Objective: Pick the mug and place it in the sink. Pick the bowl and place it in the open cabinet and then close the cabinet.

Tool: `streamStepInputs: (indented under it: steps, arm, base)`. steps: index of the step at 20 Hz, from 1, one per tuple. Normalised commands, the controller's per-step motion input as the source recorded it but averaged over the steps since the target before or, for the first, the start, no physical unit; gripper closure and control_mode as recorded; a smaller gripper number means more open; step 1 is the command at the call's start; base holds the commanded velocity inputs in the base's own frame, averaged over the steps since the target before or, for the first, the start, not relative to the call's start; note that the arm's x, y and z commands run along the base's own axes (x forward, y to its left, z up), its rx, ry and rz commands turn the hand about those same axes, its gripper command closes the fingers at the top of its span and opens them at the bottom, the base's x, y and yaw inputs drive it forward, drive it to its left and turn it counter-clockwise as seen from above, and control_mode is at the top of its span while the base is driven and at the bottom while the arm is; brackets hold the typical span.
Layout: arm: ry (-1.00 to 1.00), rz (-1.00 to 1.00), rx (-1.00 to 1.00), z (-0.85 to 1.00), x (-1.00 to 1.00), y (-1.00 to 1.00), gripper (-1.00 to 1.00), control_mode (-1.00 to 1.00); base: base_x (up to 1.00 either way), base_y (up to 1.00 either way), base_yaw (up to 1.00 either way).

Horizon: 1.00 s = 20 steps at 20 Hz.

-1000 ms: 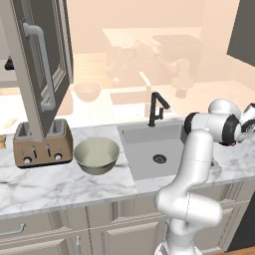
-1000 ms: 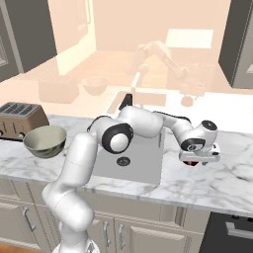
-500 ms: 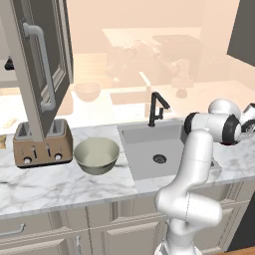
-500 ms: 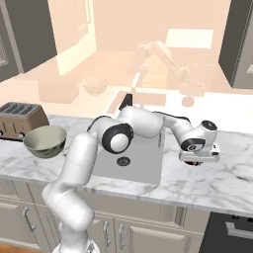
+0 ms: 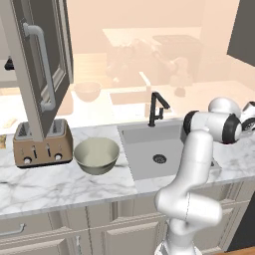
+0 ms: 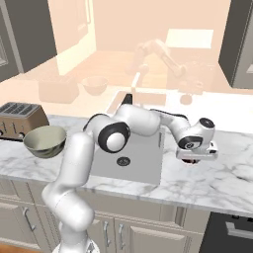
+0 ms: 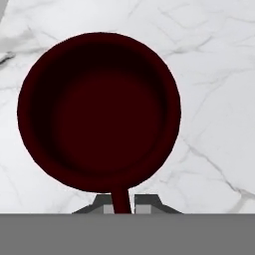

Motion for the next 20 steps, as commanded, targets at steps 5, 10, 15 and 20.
streamStepInputs:
  steps: [5, 10, 15, 20]
  arm:
    - [-0.06, 0.00, -0.12, 0.37, -0.24, 0.39, 1.00, -1.00]
    - [0.00, 0.00, -0.14, 0.15, -0.32, 0.67, 1.00, -1.00]
    - [0.08, 0.00, -0.03, 0.00, -0.27, 0.89, 1.00, -1.00]
    - [0.14, 0.00, 0.00, 0.00, -0.04, 1.00, 1.00, -1.00]
  base:
    - [0.00, 0.00, 0.00]
    - [0.00, 0.00, 0.00]
    - [0.00, 0.00, 0.00]
    - [0.00, 0.00, 0.00]
